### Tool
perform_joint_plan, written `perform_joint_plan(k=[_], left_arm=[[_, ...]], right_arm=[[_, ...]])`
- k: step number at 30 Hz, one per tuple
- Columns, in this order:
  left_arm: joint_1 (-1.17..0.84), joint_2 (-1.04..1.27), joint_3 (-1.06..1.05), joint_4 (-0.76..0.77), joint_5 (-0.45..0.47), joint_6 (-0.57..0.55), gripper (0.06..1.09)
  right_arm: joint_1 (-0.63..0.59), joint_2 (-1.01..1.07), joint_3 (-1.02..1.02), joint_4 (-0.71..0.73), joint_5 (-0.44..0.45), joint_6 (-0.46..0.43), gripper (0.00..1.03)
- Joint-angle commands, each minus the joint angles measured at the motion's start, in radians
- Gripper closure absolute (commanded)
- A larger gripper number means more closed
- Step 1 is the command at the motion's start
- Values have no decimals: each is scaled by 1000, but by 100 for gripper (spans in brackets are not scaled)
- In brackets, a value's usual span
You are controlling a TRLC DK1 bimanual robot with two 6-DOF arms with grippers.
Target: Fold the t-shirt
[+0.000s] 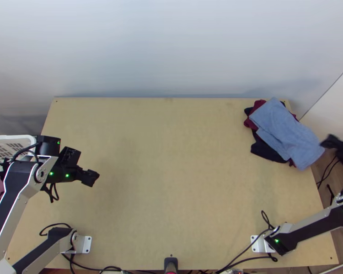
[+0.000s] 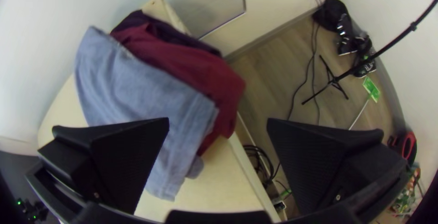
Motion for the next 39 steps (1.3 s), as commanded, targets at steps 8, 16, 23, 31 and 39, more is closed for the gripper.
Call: perform_joint_plan(k=[8,16,23,31,39], left_arm=[[51,-122,-19,-13,-45,-25,10],[52,-334,-77,23,-301,-32,10],[75,-507,-163,102,-379,-68,10],[193,-828,-306,200,-395,-111,10],[175,-926,-343,266,-309,-177,10]], right_arm=[[-126,-141,75,-29,6,29,4],[119,-479,-259,169,112,-12,5],[244,-672,-457,341,144,75,5],[480,-864,-670,496,240,83,5],[670,-1121,-925,621,240,134,4]])
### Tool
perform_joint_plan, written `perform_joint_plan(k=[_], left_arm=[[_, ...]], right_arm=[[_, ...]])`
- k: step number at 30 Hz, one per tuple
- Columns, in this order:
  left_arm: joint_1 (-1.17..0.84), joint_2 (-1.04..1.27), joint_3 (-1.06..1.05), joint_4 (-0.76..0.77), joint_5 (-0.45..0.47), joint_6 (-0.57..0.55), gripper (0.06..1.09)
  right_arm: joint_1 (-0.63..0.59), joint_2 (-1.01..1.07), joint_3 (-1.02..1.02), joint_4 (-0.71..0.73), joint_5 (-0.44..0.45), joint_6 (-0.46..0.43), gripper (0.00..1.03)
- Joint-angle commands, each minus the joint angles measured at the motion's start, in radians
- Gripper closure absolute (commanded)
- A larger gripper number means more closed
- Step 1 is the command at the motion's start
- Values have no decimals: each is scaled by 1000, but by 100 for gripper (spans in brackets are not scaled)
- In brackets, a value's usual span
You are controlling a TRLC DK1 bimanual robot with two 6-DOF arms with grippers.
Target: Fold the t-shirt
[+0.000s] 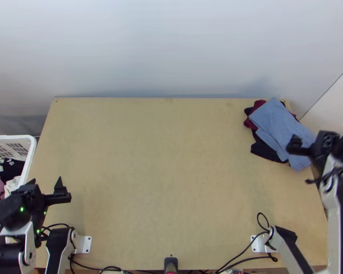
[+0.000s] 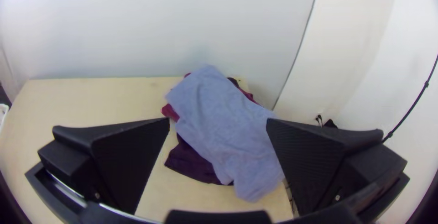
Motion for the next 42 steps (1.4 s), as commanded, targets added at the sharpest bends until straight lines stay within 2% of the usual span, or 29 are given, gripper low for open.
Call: perform_joint_plan(k=[1,9,12,14,17,23,30,35,39,42], left_arm=[[3,-110,-49,57,51,-50,10],[-20,-130,-97,144,70,-51,10],[-19,-156,-115,174,70,-59,10],[-27,-202,-157,249,70,-28,10],[-34,-208,-212,299,71,-33,10],[-66,-213,-224,290,68,-2,10],[-70,-213,-373,586,70,48,10],[-74,-213,-485,755,70,41,10],[-76,-213,-548,806,71,-19,10],[-74,-215,-577,807,70,-22,10]], right_arm=[[167,-199,-215,114,12,26,4],[241,-340,-313,193,15,52,4],[241,-360,-343,239,44,47,4],[241,-368,-361,252,82,17,4],[242,-394,-387,235,91,24,4],[399,-437,-482,345,97,6,4],[506,-483,-514,391,105,61,4],[607,-558,-576,413,228,56,4],[623,-633,-626,404,242,33,4],[629,-665,-672,405,240,6,4]])
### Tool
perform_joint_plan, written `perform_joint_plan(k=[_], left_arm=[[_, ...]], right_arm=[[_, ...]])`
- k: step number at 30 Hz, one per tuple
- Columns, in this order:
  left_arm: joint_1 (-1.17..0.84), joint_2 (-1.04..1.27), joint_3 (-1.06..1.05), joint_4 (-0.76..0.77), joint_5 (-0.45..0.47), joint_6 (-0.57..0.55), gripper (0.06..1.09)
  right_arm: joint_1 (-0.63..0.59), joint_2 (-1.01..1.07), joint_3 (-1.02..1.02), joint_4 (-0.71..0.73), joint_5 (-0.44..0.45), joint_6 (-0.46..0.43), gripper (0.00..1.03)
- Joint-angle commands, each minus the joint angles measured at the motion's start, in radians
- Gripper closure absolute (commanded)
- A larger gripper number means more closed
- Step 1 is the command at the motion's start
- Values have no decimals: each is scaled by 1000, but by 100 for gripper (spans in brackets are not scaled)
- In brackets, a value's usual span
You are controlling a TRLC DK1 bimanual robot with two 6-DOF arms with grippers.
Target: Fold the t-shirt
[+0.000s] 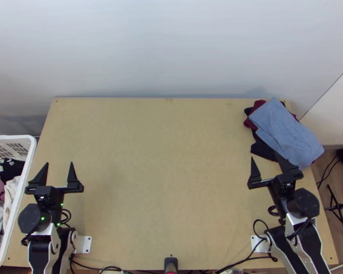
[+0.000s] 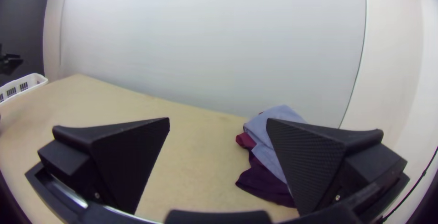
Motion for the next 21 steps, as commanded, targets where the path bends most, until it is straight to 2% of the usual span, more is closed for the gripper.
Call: perform_joint_plan(k=[1,8,16,21], left_arm=[[-1,-2,-100,74,-2,-30,10],[-2,-2,-140,63,-4,-36,10],[-2,-2,-154,68,-9,-39,10],[1,2,-166,95,-5,-46,10]], right_arm=[[62,-106,-104,5,29,-38,4],[96,-315,-196,25,34,-117,4],[81,-309,-268,37,52,-113,4],[113,-286,-287,57,52,-127,4]])
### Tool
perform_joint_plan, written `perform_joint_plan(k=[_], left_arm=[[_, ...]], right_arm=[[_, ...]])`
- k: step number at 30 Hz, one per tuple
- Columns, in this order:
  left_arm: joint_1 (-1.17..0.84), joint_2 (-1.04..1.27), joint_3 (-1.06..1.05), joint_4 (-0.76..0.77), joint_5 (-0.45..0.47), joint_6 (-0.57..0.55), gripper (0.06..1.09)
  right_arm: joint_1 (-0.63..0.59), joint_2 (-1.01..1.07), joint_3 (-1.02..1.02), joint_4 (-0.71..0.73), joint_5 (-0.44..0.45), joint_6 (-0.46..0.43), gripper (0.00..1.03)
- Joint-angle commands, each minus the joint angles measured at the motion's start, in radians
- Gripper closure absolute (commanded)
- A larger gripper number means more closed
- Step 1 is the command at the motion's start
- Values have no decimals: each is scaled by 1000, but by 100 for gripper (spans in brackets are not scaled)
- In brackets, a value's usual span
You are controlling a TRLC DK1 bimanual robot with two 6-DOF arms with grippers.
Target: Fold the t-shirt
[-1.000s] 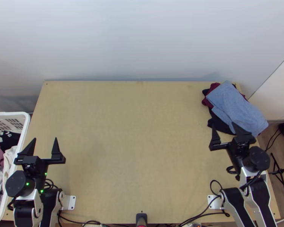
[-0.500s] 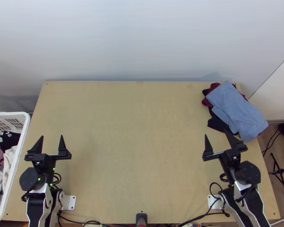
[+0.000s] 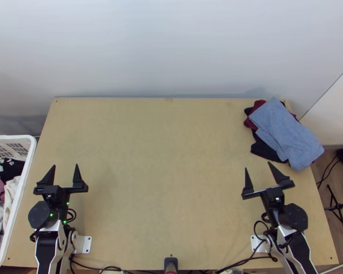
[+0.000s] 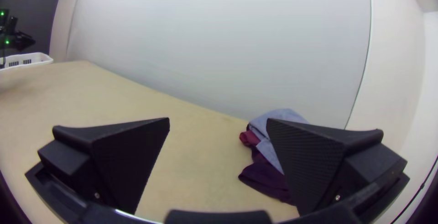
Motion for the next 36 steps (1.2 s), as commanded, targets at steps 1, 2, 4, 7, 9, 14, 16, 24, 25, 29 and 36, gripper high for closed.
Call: perform_joint_plan(k=[1,2,4,7,9,14,16,24,25,29,36], left_arm=[[3,4,-19,12,3,-6,10],[3,4,-19,12,5,-7,10],[9,4,-19,10,8,-12,10],[15,2,-19,12,13,-12,10],[17,2,-19,12,14,-12,10],[17,2,-21,13,14,-7,10],[18,2,-21,13,14,31,10],[18,1,-21,15,20,32,10],[18,1,-21,15,20,32,10],[18,1,-21,15,20,32,10],[18,1,-21,15,22,32,10]], right_arm=[[21,17,-39,14,0,-8,4],[31,23,-39,13,-4,-8,4],[54,28,-39,11,-6,-20,4],[55,37,-39,13,-7,-8,4],[55,23,-39,13,-7,-6,4],[58,-18,-39,14,-9,5,4],[58,-17,-39,14,-9,5,4],[55,-18,-39,14,-9,5,4],[57,-17,-39,14,-9,5,4],[57,-18,-39,14,-9,5,4],[55,-17,-39,14,-9,5,4]])
